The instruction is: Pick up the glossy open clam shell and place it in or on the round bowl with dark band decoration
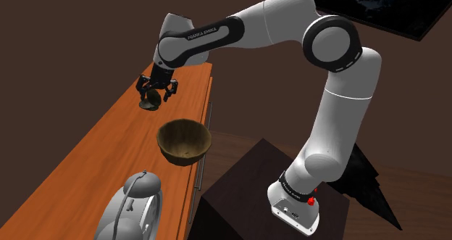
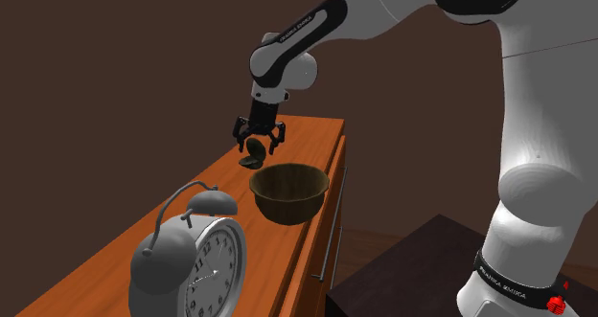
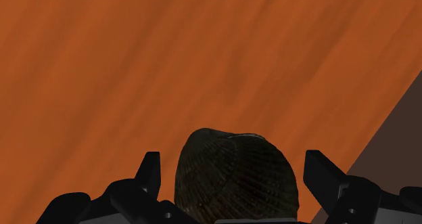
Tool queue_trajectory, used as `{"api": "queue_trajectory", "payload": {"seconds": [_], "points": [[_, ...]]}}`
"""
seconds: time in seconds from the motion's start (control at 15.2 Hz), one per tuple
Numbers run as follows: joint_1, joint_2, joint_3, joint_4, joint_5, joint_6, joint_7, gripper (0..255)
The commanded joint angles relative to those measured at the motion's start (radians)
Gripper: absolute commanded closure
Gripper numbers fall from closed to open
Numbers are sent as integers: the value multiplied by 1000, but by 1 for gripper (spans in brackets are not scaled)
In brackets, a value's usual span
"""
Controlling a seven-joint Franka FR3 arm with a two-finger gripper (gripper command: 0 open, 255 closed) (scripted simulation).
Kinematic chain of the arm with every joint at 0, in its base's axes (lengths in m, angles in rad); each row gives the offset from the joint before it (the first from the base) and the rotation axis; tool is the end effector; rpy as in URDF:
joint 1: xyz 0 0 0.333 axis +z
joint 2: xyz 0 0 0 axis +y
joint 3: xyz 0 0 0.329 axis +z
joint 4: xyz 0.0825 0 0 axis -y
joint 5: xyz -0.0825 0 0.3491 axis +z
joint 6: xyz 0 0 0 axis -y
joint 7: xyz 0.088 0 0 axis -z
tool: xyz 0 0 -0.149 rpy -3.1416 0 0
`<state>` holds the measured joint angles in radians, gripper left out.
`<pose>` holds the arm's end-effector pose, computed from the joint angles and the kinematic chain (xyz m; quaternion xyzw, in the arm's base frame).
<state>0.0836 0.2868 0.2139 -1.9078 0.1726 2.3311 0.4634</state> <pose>0.5842 0.1807 0.3574 -0.9826 0.1430 -0.0291 0.1151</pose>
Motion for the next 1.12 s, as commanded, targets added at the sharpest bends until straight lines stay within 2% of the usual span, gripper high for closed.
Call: {"api": "queue_trajectory", "payload": {"seconds": [0.0, 0.4, 0.46, 1.06], "points": [[1, 5, 0, -1, 0, 7, 0, 0], [1, 5, 0, -1, 0, 7, 0, 0], [1, 5, 0, -1, 0, 7, 0, 255], [1, 5, 0, -1, 0, 7, 0, 255]]}}
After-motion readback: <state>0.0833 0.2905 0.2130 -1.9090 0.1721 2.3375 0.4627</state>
